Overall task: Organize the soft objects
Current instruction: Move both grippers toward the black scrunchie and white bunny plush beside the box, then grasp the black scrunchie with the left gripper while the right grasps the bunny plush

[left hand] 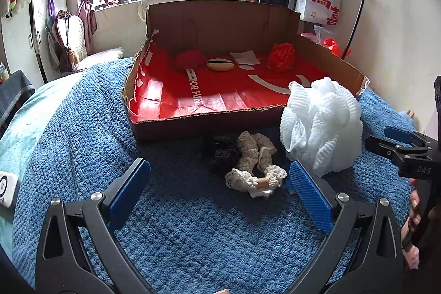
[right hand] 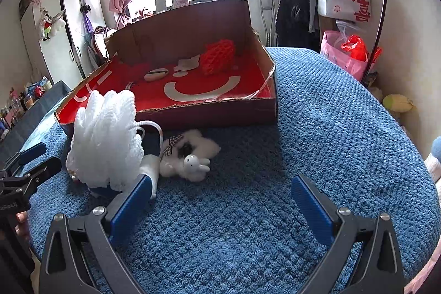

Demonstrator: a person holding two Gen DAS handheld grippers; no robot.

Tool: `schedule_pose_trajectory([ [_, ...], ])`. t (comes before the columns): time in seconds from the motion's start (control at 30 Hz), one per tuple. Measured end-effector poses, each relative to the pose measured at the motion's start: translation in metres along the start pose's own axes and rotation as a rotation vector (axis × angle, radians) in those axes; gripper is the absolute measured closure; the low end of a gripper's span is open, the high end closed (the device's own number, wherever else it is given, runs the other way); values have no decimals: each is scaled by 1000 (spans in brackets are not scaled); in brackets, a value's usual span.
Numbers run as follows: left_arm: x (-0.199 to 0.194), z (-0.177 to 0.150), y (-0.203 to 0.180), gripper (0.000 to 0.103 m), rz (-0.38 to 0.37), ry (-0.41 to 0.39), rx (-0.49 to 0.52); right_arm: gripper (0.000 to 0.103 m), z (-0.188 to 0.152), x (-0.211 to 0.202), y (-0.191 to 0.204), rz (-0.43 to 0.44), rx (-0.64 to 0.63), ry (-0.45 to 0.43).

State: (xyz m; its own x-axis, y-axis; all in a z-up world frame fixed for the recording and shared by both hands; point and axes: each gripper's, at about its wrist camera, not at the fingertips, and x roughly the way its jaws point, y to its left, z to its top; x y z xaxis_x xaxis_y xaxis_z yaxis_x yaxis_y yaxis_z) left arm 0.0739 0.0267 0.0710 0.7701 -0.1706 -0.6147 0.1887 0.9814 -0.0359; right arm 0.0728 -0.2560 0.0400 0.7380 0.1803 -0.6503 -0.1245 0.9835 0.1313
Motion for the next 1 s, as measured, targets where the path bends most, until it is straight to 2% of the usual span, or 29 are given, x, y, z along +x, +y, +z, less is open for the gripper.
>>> schedule_pose_trajectory([
  [0.3,25,16,23,1,-25,82,-41,2,23,29,2,30,-42,109],
  [0.47,35,19,22,3,-30,107,-17,4,29,40,9,36,-58,132],
  [0.6,46,19,22,21,-23,143,-9,5,31,51,18,7,-86,152],
  [0.73,57,18,25,29,-34,184,-28,11,31,59,20,-15,-100,172],
  [0.77,58,18,26,32,-44,186,-34,16,31,59,20,-15,-98,171],
  [0.8,59,18,27,43,-59,188,-39,24,31,60,20,-6,-101,173],
  [0.83,60,18,27,57,-77,192,-43,28,31,60,21,2,-110,171],
  [0.87,61,17,26,63,-97,198,-44,35,30,59,22,9,-121,165],
  [0.9,62,17,25,71,-115,203,-43,48,29,58,25,25,-136,160],
  [1.0,60,17,20,75,-133,193,-23,49,26,53,28,35,-157,136],
])
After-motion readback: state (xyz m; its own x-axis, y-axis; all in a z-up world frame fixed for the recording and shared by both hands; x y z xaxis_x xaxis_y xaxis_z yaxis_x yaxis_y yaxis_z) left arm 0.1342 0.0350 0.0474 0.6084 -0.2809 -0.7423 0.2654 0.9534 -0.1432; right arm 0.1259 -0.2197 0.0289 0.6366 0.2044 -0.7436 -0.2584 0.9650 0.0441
